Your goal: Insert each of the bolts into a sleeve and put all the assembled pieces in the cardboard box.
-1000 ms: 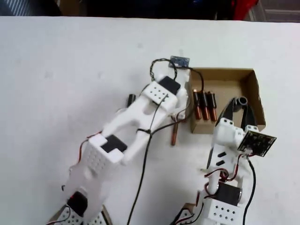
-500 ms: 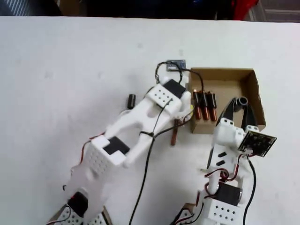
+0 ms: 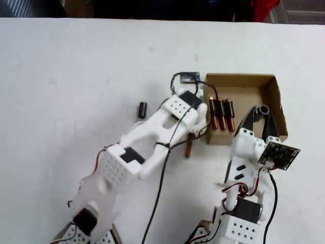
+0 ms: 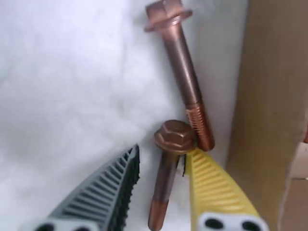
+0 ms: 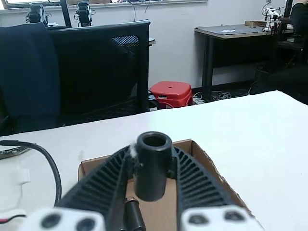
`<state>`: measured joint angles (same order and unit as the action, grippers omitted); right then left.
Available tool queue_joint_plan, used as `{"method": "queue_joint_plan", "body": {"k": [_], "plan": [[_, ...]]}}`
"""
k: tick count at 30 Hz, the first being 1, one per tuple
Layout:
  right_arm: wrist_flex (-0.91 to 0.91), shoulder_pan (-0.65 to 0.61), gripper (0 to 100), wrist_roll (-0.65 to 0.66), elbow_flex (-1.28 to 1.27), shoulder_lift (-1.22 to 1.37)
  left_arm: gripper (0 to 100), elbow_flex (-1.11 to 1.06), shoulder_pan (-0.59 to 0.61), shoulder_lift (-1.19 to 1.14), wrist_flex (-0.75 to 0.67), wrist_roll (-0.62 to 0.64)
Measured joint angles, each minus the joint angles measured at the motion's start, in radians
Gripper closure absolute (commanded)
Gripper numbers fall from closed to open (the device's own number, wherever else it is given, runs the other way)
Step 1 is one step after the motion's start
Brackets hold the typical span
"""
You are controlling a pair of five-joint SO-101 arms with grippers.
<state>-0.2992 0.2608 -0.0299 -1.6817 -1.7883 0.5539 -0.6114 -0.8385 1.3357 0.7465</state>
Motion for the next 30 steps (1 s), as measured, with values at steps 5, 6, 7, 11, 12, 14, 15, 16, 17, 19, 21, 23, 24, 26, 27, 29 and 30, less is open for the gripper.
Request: {"method": "queue_joint_plan", "body": {"k": [5,6,7,11,12,14,15,16,17,19,21,23,24,26,27,29,30], "plan": [[0.0,0.0,97.5,0.0,0.0,0.0,82,0.002,0.0,-0.002,0.0,0.0],[0.0,0.0,97.5,0.0,0.0,0.0,82,0.002,0.0,-0.002,0.0,0.0],[0.0,0.0,97.5,0.0,0.0,0.0,82,0.002,0.0,-0.002,0.0,0.0],[0.0,0.0,97.5,0.0,0.0,0.0,92,0.002,0.0,-0.002,-0.005,0.0],[0.0,0.0,97.5,0.0,0.0,0.0,96,0.002,0.0,-0.002,-0.018,0.0],[0.0,0.0,97.5,0.0,0.0,0.0,97,0.006,-0.002,-0.012,-0.04,0.0],[0.0,0.0,97.5,0.0,0.0,0.0,96,0.015,-0.002,-0.017,-0.043,0.002],[0.0,0.0,97.5,0.0,0.0,0.0,95,0.018,-0.002,-0.021,-0.043,0.002],[0.0,0.0,97.5,0.0,0.0,0.0,95,0.023,-0.003,-0.026,-0.043,0.002],[0.0,0.0,97.5,0.0,0.0,0.0,97,0.023,-0.003,-0.026,-0.043,0.002],[0.0,0.0,97.5,0.0,0.0,0.0,98,0.023,-0.002,-0.026,-0.041,0.002],[0.0,0.0,97.5,0.0,0.0,0.0,98,0.043,0.0,-0.028,-0.014,0.002],[0.0,0.0,97.5,0.0,0.0,0.0,98,0.054,0.003,-0.028,0.014,0.002],[0.0,0.0,97.5,0.0,0.0,0.0,98,0.078,0.021,-0.029,0.081,0.002],[0.0,0.0,97.5,0.0,0.0,0.0,98,0.091,0.031,-0.029,0.126,0.002],[0.0,0.0,97.5,0.0,0.0,0.0,98,0.107,0.057,-0.031,0.199,-0.008],[0.0,0.0,97.5,0.0,0.0,0.0,98,0.117,0.068,-0.031,0.23,-0.029]]}}
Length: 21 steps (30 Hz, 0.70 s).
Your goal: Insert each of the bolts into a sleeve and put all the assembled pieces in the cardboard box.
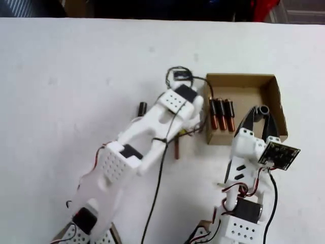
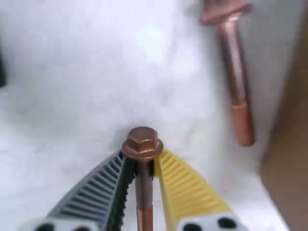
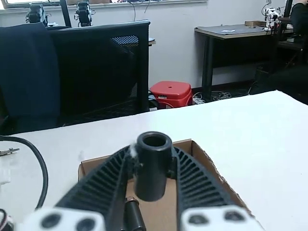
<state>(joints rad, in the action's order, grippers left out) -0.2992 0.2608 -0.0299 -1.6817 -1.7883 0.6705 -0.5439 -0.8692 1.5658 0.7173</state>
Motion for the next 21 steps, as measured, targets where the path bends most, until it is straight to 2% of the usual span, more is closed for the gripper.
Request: {"method": "queue_joint_plan", "body": {"k": [5,8,15,21], "plan": [[0.0,0.0,97.5,0.0,0.0,0.0,98,0.04,0.037,0.02,0.158,-0.216],[0.0,-0.032,97.5,0.0,0.0,0.0,98,0.025,0.063,0.06,0.198,-0.365],[0.0,-0.121,97.5,0.0,0.0,0.0,98,-0.069,0.175,0.163,0.199,-0.453],[0.0,-0.184,97.5,0.0,0.0,0.0,98,-0.23,0.287,0.288,0.199,-0.592]]}}
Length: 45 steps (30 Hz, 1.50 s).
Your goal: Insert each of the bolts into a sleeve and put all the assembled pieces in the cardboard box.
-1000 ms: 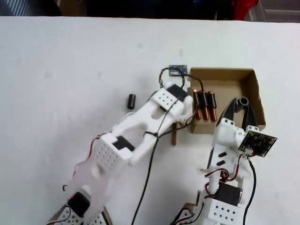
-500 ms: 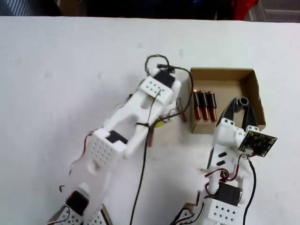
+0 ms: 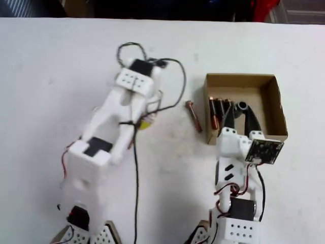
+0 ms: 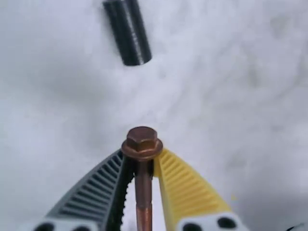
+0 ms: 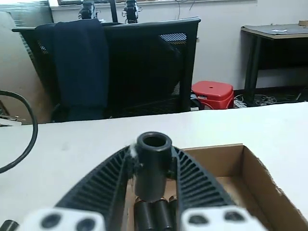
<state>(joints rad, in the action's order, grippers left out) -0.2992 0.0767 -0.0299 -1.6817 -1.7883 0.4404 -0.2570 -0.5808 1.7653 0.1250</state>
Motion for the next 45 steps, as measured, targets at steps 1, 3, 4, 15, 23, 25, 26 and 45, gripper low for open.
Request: {"method": "queue_joint_plan", "body": {"k": [1,3,4,15,23,25,26,45], "plan": [[0.0,-0.014,97.5,0.0,0.0,0.0,98,-0.028,0.02,0.018,0.0,-0.025],[0.0,-0.043,97.5,0.0,0.0,0.0,98,-0.068,0.063,0.051,0.0,-0.069],[0.0,-0.058,97.5,0.0,0.0,0.0,98,-0.078,0.086,0.064,0.0,-0.084],[0.0,-0.259,97.6,0.069,0.0,0.0,98,-0.089,0.307,0.117,0.0,-0.178],[0.0,-0.494,98.2,0.203,0.0,0.0,98,-0.089,0.347,0.0,-0.106,-0.186],[0.0,-0.549,98.2,0.206,0.0,0.0,98,-0.089,0.347,-0.021,-0.146,-0.186],[0.0,-0.566,98.2,0.206,0.0,0.0,98,-0.089,0.347,-0.028,-0.161,-0.186],[-0.037,-0.591,98.1,0.204,0.0,0.0,98,-0.091,0.324,0.199,-0.189,-0.104]]}}
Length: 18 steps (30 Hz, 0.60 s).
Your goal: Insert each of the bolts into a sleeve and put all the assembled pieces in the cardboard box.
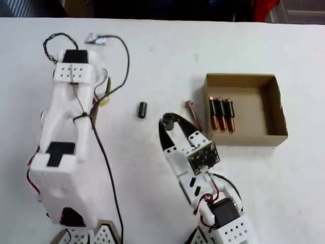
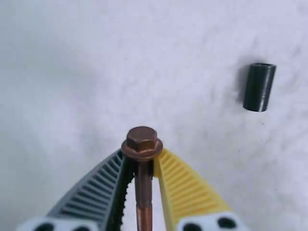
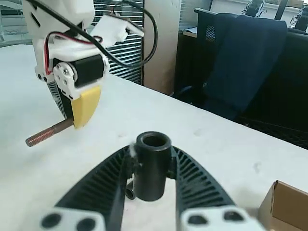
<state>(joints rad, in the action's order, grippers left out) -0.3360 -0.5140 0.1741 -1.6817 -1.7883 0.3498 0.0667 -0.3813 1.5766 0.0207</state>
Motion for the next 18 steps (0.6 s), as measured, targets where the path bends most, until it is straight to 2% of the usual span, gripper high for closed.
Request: {"method": "queue_joint_plan", "body": {"k": [4,9,18], "plan": [[0.0,-0.023,98.1,-0.044,0.0,0.0,98,0.0,-0.069,0.11,0.012,0.041],[0.0,-0.021,98.1,-0.054,0.0,0.0,98,0.0,-0.196,0.258,0.031,0.044],[0.0,-0.023,98.1,-0.057,0.0,0.0,98,0.0,-0.344,0.525,0.032,0.051]]}}
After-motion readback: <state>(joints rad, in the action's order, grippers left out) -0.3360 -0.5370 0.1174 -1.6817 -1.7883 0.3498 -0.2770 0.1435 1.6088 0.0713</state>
